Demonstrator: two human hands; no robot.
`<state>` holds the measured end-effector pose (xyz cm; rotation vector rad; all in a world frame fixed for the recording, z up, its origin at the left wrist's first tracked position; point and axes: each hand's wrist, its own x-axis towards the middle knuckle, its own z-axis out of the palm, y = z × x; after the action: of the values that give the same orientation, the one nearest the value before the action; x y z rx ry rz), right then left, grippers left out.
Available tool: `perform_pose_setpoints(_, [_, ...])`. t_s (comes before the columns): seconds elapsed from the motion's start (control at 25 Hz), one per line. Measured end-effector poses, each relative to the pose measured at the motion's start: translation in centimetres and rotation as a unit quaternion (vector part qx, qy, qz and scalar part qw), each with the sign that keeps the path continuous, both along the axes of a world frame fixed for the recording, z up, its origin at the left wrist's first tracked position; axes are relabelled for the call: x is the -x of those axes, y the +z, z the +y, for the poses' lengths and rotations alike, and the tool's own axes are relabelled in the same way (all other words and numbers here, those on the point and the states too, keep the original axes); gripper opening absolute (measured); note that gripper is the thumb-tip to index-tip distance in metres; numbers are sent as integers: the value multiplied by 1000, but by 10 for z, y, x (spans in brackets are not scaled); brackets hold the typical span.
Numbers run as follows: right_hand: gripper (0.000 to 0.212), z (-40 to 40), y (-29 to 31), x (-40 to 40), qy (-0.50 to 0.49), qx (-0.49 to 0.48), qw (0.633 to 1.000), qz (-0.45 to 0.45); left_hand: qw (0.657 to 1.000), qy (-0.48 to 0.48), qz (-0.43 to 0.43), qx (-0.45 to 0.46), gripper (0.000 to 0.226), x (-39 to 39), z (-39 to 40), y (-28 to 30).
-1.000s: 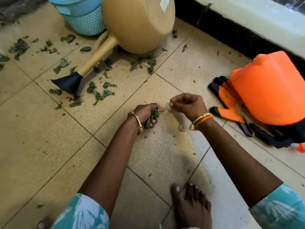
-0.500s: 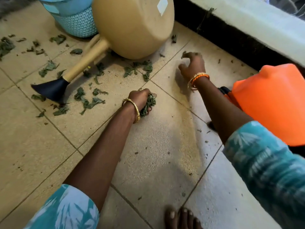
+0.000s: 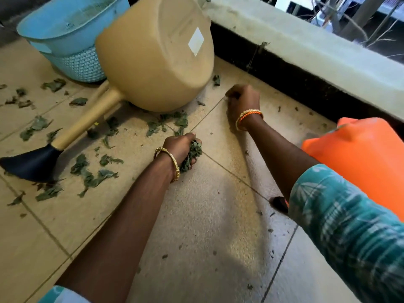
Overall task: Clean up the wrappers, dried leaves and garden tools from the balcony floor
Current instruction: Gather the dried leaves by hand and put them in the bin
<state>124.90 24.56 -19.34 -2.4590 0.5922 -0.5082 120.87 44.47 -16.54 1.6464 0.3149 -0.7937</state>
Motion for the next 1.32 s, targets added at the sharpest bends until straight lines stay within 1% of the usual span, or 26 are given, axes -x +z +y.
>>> perform_pose_setpoints(0.08, [23,-11,14,-17,-64,-71,995,-41,1000,-5,-8,-2,30,-10,-8,2])
perform_pose_setpoints(0.16, [23,-21,17,-39,-86,-111,989,-39,1000,-10,-15,-10,29,-18,-12,1])
perform_pose_setpoints(0.24, [27,-22,13,-55,-53,-154,987,14,1000,-10,-12,-14,25,-25,-12,0])
perform_pose_setpoints(0.32, [43,-15,6,-63,12,-185,980,77,1000,-11,-11,-20,30,-30,-9,-3])
perform_pose_setpoints(0.36, [47,-10,4,-62,48,-160,981,103,1000,-10,-12,-25,32,-31,-7,-6])
perform_pose_setpoints(0.44, [46,0,0,-54,112,-86,983,114,999,-7,-11,-30,29,-31,-3,-7])
perform_pose_setpoints(0.52, [42,15,-2,-41,150,-63,982,101,1000,-5,-6,-30,24,-28,1,-10])
perform_pose_setpoints(0.56, [40,23,-5,-31,171,-34,980,94,1000,-5,-4,-29,24,-26,3,-11])
perform_pose_setpoints(0.64, [34,37,-13,-11,220,59,971,70,1000,-4,4,-25,26,-23,8,-13])
perform_pose_setpoints(0.68, [29,41,-16,-2,241,89,965,46,1000,-5,9,-25,27,-22,9,-13])
perform_pose_setpoints(0.76, [22,45,-21,10,252,126,959,12,1000,-6,18,-22,29,-19,10,-12])
perform_pose_setpoints(0.8, [21,47,-21,13,245,150,958,13,1000,-7,22,-19,29,-18,10,-12])
perform_pose_setpoints(0.88, [19,50,-18,13,220,183,957,44,999,-4,33,-9,28,-14,8,-8])
perform_pose_setpoints(0.92, [18,52,-16,13,207,175,961,57,999,-1,40,-1,28,-12,6,-5])
perform_pose_setpoints(0.96, [18,52,-13,13,181,135,972,65,999,2,47,10,28,-10,5,-2])
perform_pose_setpoints(1.0, [18,51,-7,16,138,59,987,64,998,5,55,20,28,-8,3,1])
perform_pose_setpoints(1.04, [17,49,2,22,83,-49,994,53,998,8,61,28,29,-7,1,2])
perform_pose_setpoints(1.08, [17,45,12,30,39,-168,985,26,997,8,66,33,30,-5,-2,3])
perform_pose_setpoints(1.12, [18,43,20,40,14,-277,961,-3,997,5,65,35,31,-4,-4,4])
perform_pose_setpoints(1.16, [18,44,29,52,9,-364,931,-28,997,0,64,35,32,-1,-6,5])
perform_pose_setpoints(1.2, [18,48,36,64,16,-416,908,-43,997,-3,63,35,34,2,-10,4])
perform_pose_setpoints(1.24, [17,56,41,74,24,-436,899,-47,997,-3,63,36,35,6,-14,6])
perform_pose_setpoints(1.28, [16,65,43,82,24,-427,903,-49,998,2,56,34,36,9,-18,5])
perform_pose_setpoints(1.32, [15,75,42,90,21,-388,920,-50,998,10,49,31,35,13,-23,8])
